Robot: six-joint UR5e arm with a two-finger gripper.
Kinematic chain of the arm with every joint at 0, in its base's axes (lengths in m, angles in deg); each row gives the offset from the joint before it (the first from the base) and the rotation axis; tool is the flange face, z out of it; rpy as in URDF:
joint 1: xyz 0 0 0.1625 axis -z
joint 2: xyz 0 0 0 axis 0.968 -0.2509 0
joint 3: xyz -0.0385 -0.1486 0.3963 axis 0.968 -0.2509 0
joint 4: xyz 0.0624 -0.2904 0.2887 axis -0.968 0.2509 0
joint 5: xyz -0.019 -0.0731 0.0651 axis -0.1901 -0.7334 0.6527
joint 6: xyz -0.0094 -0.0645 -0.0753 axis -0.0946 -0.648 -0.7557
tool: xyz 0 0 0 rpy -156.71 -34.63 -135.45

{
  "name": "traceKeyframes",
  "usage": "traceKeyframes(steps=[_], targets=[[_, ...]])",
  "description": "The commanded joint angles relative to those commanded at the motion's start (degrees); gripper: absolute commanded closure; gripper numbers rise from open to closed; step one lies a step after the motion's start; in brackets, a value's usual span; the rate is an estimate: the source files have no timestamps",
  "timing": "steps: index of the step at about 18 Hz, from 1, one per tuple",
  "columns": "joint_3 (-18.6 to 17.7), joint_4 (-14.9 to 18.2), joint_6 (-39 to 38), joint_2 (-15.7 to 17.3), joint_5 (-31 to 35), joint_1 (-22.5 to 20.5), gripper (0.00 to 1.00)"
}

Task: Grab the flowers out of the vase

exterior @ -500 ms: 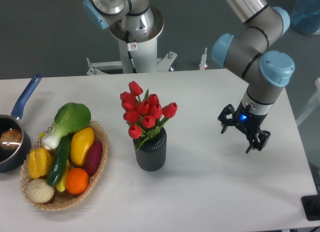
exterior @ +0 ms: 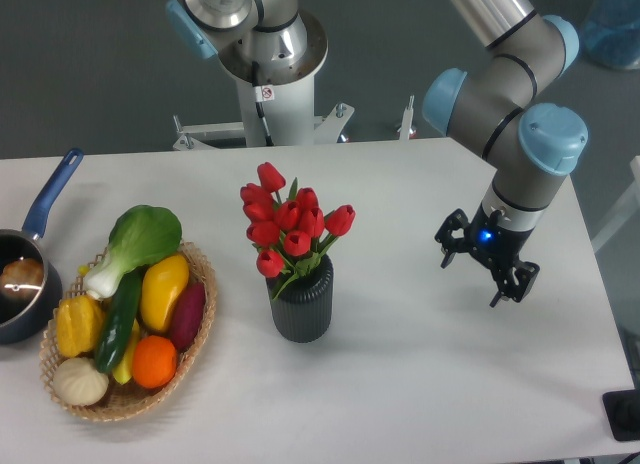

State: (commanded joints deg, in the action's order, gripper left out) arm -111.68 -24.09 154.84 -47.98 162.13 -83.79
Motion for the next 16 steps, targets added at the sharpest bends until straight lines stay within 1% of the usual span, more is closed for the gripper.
traceKeyframes(steps=[2, 3, 5, 7, 8, 11, 13, 16], targets=[[-1.23, 0.09, -0.09, 0.35, -0.52, 0.17, 0.0], [-1.93, -0.26, -0.09, 0.53, -1.92, 0.09, 0.0], [-2.9, -0.53, -0.79, 1.05, -8.14, -0.7, 0.0], [-5.18, -0.53, -1.58, 2.72, -11.85, -1.14, 0.0], [-6.41, -0.62, -1.58, 3.6, -12.13, -1.32, 0.0], [-7.73, -0.7, -1.23, 4.75, -12.39, -1.14, 0.0], [-10.36, -0.7, -1.06, 6.24, -14.49, -1.05, 0.0], [-14.14, -0.53, -1.05, 8.08, -24.14, -1.49, 0.0]])
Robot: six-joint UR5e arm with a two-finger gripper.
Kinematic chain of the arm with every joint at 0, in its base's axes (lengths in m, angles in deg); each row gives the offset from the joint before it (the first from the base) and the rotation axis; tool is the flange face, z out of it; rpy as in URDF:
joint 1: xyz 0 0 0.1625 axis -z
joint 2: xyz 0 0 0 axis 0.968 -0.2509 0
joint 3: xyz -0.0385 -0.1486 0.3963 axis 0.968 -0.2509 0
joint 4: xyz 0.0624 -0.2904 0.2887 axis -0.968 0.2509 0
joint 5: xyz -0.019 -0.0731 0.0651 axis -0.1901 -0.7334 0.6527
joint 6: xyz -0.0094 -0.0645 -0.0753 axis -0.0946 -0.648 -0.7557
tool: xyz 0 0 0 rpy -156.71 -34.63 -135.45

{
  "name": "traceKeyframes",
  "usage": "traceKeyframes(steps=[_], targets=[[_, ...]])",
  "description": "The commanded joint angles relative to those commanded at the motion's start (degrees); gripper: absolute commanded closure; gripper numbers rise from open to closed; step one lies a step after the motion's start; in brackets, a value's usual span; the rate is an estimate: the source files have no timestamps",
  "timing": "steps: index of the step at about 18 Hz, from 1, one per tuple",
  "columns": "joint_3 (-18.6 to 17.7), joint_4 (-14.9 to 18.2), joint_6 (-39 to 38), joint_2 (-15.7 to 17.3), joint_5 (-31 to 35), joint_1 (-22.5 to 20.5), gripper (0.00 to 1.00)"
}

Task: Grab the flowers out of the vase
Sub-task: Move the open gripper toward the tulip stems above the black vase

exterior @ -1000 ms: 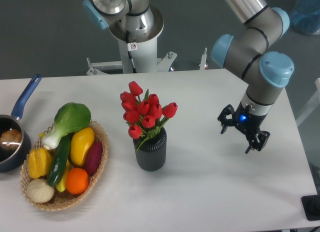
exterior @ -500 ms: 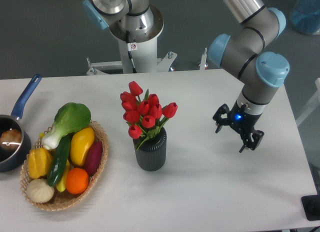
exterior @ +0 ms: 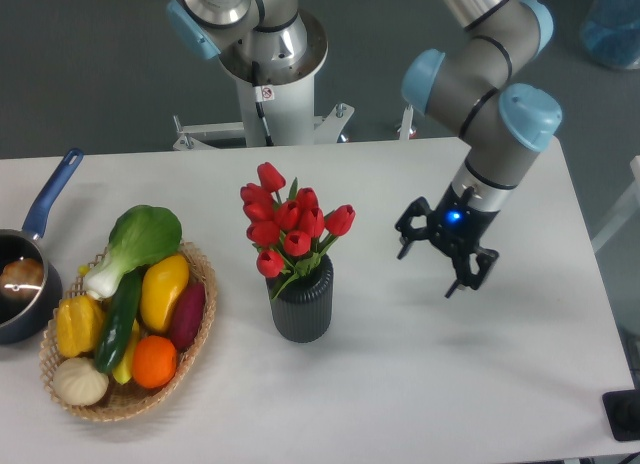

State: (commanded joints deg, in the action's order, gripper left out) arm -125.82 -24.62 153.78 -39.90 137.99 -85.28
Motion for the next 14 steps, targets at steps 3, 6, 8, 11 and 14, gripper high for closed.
traceKeyframes(steps=[3, 6, 8, 11, 14], targets=[[-2.03, 0.27, 0.17, 2.02, -2.32, -0.18, 0.0], [-4.13, 0.35, 0.26, 4.74, -4.06, 0.17, 0.0], [-5.45, 0.62, 0.26, 6.76, -8.01, 0.09, 0.0], [-7.56, 0.7, 0.26, 9.32, -10.4, 0.17, 0.0], [-8.8, 0.7, 0.35, 9.85, -14.78, 0.44, 0.0]])
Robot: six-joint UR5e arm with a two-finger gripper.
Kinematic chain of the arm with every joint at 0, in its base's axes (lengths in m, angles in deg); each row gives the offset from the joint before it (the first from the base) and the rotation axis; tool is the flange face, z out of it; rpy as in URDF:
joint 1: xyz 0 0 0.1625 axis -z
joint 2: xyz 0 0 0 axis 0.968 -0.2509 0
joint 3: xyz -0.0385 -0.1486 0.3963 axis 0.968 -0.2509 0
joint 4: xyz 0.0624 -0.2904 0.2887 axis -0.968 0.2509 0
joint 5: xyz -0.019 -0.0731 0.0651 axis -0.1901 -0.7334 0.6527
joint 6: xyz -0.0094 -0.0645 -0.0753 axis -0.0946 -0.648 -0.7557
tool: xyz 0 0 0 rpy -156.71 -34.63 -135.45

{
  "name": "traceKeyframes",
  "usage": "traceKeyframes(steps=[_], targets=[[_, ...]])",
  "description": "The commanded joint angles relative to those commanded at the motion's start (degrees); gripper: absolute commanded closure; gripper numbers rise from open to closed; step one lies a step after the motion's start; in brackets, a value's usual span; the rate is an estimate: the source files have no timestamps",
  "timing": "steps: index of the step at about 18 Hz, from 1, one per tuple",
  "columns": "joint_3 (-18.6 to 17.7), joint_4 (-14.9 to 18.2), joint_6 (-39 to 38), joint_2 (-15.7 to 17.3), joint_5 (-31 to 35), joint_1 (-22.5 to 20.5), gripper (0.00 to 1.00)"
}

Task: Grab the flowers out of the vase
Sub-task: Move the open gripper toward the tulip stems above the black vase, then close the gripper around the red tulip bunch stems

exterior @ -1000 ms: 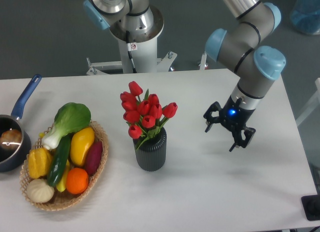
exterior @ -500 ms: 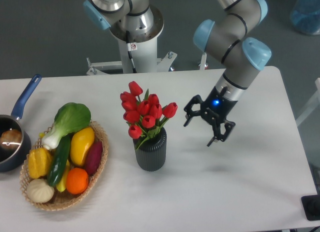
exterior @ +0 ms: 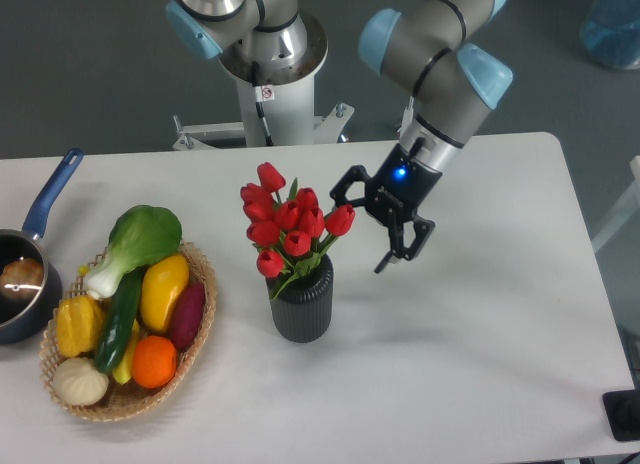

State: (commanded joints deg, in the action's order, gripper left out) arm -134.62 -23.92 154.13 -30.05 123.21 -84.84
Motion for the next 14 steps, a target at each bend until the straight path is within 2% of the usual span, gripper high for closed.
traceKeyframes(steps=[8, 12, 14], targets=[[-1.06, 0.0, 0.7, -0.09, -8.53, 0.97, 0.0], [-0.97, -0.09, 0.7, -0.44, -10.12, 1.84, 0.0], [-1.06, -0.17, 0.7, -0.53, -10.12, 1.85, 0.06]])
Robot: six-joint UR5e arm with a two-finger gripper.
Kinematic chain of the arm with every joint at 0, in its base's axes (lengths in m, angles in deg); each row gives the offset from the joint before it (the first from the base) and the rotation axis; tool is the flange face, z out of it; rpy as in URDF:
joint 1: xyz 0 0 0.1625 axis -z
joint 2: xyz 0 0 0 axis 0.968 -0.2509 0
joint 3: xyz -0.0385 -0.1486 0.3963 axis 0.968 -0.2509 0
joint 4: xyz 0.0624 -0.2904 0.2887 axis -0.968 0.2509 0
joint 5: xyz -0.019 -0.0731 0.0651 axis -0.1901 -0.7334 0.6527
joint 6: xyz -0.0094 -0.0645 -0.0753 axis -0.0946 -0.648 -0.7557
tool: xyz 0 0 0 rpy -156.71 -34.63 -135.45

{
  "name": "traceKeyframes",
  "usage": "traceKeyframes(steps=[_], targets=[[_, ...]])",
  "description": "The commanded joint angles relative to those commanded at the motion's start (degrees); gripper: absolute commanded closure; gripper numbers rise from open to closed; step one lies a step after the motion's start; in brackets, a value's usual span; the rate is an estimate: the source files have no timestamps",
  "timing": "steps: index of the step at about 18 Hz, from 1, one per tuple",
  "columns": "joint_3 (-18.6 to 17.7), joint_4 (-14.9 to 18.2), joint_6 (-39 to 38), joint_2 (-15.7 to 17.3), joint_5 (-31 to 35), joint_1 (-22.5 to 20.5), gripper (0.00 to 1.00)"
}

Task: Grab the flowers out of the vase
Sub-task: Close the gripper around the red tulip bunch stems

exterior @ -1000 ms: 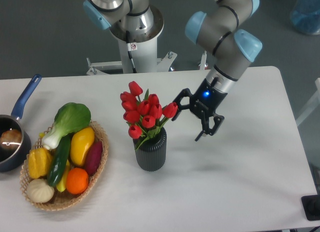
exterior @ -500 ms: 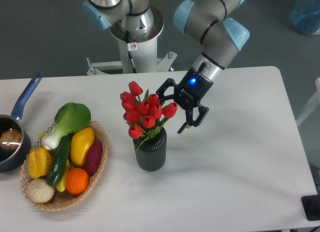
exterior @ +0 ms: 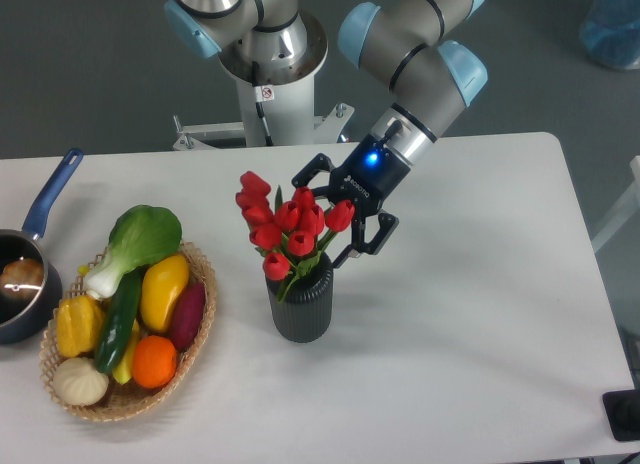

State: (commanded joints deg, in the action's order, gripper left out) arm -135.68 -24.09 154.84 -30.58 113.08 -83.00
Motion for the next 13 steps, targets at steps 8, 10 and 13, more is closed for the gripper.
traceKeyframes(steps=[8, 10, 13], targets=[[0.09, 0.0, 0.0, -0.18, -0.09, 0.18, 0.76], [0.09, 0.0, 0.0, -0.09, -0.35, 0.09, 0.85], [0.0, 0.09, -0.09, 0.26, -0.53, 0.09, 0.87]])
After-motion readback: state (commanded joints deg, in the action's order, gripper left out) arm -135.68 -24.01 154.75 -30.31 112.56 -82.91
